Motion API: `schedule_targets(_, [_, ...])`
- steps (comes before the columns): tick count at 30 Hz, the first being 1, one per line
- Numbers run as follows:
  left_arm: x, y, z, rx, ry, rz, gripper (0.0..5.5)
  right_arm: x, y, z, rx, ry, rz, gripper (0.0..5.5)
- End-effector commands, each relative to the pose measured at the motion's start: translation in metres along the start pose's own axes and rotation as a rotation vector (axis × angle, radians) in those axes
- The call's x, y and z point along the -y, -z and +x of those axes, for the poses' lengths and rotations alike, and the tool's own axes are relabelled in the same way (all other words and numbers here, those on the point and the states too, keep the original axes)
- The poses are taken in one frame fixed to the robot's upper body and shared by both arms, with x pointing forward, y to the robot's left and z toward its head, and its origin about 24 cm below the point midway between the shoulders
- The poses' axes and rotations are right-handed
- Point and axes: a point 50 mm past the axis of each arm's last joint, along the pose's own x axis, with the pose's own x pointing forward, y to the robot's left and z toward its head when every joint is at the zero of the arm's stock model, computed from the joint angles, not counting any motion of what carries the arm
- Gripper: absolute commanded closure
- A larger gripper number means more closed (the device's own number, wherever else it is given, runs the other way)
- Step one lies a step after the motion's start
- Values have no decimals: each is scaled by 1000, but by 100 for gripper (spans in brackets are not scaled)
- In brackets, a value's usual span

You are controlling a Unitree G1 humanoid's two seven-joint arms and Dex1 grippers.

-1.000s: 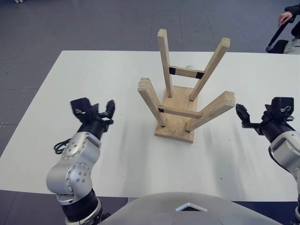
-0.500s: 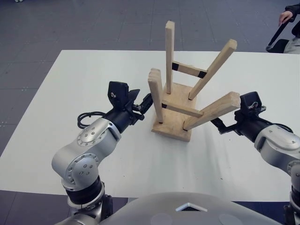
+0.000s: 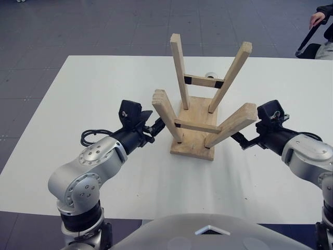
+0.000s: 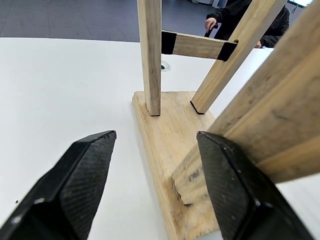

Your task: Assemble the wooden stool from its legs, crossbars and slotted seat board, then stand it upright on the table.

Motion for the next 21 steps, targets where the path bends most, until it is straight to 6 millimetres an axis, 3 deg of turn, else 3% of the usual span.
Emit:
schedule_targets(1, [-15, 1, -6, -38, -38, 29, 246, 17, 12, -1, -154, -71, -188, 6])
schedule_targets(7, [-25, 3, -5, -110, -37, 86, 246, 20, 38, 12, -282, -211, -368, 6])
schedule_targets(11, [-38, 2, -4, -124, -114, 97, 246, 9, 50, 26, -290, -299, -387, 6])
schedule_targets(16, [-58, -12, 1, -96, -237, 124, 246, -19, 61, 65, -266, -369, -436, 6])
schedule_targets(19, [-70, -24, 1, -59, -303, 139, 246, -43, 46, 106, -186, -377, -467, 6])
schedule_targets(21, [-73, -30, 3, -41, -321, 148, 246, -56, 36, 120, -141, -381, -460, 6])
